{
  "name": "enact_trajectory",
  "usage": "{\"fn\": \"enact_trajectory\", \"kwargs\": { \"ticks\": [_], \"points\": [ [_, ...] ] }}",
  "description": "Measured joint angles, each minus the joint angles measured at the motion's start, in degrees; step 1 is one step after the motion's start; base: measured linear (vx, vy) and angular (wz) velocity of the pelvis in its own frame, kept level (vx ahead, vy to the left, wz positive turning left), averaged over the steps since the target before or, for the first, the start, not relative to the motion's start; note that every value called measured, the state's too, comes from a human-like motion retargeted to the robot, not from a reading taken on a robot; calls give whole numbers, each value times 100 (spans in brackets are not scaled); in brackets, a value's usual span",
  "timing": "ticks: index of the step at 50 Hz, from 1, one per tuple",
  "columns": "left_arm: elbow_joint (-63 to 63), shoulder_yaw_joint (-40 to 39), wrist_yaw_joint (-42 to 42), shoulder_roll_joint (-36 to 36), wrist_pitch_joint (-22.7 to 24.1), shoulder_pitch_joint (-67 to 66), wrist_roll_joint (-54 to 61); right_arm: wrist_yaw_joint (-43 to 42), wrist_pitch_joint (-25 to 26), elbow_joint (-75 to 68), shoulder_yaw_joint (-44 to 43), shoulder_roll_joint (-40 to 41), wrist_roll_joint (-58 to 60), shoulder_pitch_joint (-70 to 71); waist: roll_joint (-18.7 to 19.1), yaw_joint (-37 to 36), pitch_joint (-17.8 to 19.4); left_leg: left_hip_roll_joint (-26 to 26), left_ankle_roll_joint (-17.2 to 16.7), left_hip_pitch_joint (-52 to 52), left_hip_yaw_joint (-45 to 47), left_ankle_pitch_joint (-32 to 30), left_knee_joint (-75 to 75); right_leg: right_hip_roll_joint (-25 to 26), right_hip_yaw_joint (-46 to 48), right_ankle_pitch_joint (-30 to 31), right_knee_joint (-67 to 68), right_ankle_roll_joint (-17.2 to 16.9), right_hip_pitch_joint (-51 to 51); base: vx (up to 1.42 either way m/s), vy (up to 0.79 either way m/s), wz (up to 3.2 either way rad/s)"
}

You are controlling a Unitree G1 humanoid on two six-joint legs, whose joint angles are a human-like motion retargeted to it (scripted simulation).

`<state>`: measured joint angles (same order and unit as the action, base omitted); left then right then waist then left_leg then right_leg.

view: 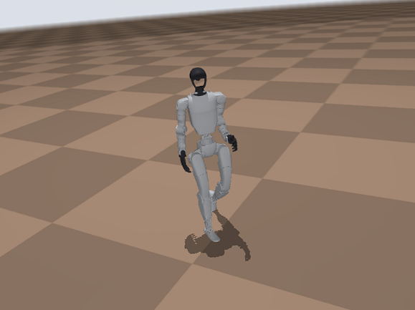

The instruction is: Walk run

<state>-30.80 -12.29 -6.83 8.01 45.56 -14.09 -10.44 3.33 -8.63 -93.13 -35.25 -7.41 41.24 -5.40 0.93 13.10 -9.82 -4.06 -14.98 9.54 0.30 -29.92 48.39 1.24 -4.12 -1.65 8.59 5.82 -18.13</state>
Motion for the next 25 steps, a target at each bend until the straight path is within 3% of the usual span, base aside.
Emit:
{"fn": "enact_trajectory", "kwargs": {
  "ticks": [3, 5, 12, 14, 17, 18, 20, 22, 25],
  "points": [
    [14, -53, 47, -121, 39, -91, -161, -66, -131, 430, -145, -74, -255, 576, -227, -224, 41, 453, 1057, 897, 945, 1306, 507, 106, -116, -140, -264, 105, 482, 80, -48, -50],
    [102, -86, 52, -147, 73, -179, -272, -96, -310, 752, -73, -140, -452, 890, -420, -593, 66, 259, 1362, 1502, 1117, 1946, 303, 109, -96, -187, -421, 149, 751, 74, -29, -134],
    [512, -96, 94, -186, 123, -306, -547, 71, -842, 1869, 140, -466, -649, 1552, -471, -1450, 224, 309, 2495, 2508, 1506, 2571, -2972, 604, -205, -499, -711, 438, 1757, 95, -28, -79],
    [579, -100, 155, -139, 116, -310, -575, 82, -917, 2047, 126, -535, -528, 1615, -516, -1578, 226, 227, 2651, 2606, 1760, 2978, -3963, 649, -204, -555, -702, 587, 2002, 92, -20, -41],
    [584, -114, 213, -79, 85, -287, -569, -29, -997, 2076, 156, -550, -386, 1568, -625, -1647, 189, -49, 2542, 2540, 1711, 3482, -4950, 659, -87, -432, -562, 696, 2306, 105, -17, -27],
    [560, -133, 211, -69, 77, -279, -565, -87, -1004, 1997, 174, -521, -345, 1512, -667, -1715, 187, 5, 2456, 2474, 1802, 3524, -4883, 671, -105, -254, -454, 640, 2416, 117, -14, -62],
    [501, -160, 206, -58, 59, -249, -565, -151, -957, 1754, 197, -431, -273, 1346, -776, -1872, 118, 180, 2590, 2335, 2247, 3706, -4434, 621, -148, 345, -217, 372, 2571, 149, -13, -93],
    [446, -178, 217, -49, 41, -246, -579, -108, -839, 1377, 209, -304, -167, 1084, -884, -2073, 5, 333, 2604, 2196, 2554, 3139, -4242, 451, 32, 1450, 126, -115, 2672, 140, -8, -100],
    [387, -172, 240, -98, -4, -185, -470, -12, -518, 752, 334, -68, 1, 594, -860, -1733, -163, 95, 2802, 2183, 1282, 2955, -3738, 691, -172, 3165, 1293, -1076, 2408, 136, -11, 34]
  ]
}}
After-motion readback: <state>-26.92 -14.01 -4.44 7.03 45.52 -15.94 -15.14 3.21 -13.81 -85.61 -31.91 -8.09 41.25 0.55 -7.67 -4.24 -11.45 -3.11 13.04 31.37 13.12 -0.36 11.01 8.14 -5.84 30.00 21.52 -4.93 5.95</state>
